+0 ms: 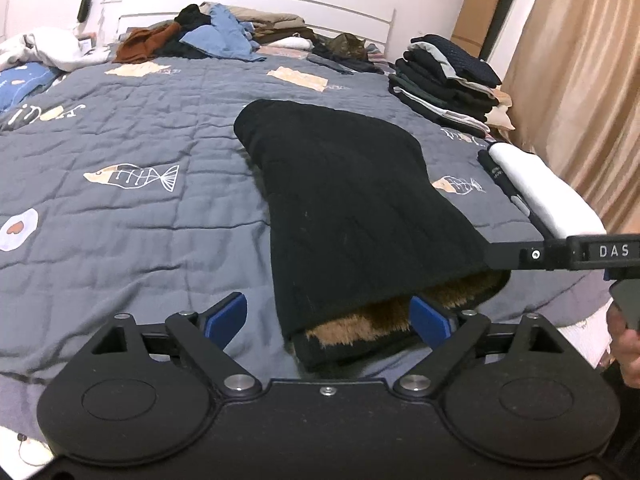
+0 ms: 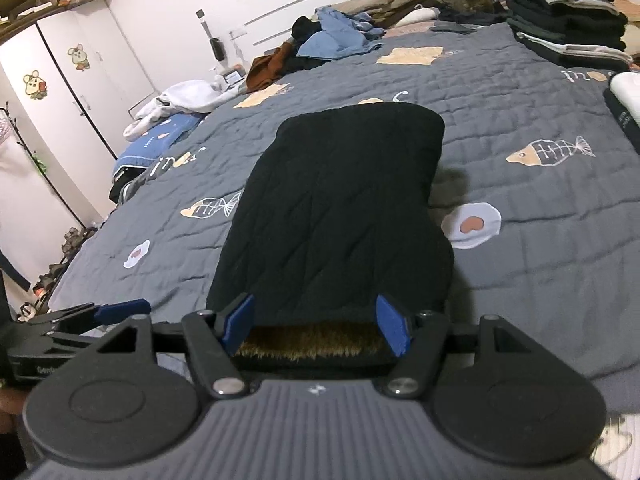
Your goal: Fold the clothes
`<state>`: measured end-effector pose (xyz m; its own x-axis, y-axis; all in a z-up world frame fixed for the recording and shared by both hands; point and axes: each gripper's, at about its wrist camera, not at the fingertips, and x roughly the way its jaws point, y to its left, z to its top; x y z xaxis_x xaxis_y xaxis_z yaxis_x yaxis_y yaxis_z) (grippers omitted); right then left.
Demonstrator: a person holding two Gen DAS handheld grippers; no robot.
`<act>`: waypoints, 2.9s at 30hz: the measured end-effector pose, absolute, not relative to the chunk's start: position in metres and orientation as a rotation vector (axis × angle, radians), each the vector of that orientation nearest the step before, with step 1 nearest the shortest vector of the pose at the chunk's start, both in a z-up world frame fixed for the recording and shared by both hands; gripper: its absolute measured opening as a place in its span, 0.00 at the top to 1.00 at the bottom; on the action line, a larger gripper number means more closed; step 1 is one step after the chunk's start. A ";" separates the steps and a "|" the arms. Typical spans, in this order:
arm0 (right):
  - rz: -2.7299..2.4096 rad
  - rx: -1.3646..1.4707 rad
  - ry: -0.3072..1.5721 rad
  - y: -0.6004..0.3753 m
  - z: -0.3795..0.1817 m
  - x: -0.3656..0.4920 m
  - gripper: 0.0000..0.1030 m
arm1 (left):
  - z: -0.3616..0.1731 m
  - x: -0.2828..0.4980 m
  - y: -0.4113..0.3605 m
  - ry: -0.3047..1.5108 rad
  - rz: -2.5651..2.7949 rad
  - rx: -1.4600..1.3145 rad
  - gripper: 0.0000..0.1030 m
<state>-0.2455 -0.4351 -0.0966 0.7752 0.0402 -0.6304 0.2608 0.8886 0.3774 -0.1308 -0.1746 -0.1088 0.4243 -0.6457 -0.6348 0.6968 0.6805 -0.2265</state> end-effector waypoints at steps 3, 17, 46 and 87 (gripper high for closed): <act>-0.132 0.485 0.663 -0.429 -0.089 -0.255 0.35 | -0.106 -0.135 -0.168 0.756 -0.836 0.060 0.12; -0.156 0.447 0.649 -0.411 -0.052 -0.271 0.35 | -0.072 -0.144 -0.159 0.711 -0.765 0.044 0.05; -0.180 0.408 0.758 -0.416 -0.023 -0.263 0.34 | -0.043 -0.148 -0.175 0.748 -0.754 0.142 0.00; -0.058 0.838 0.693 -0.556 -0.147 -0.224 0.19 | -0.064 -0.103 -0.166 0.801 -0.772 0.066 0.00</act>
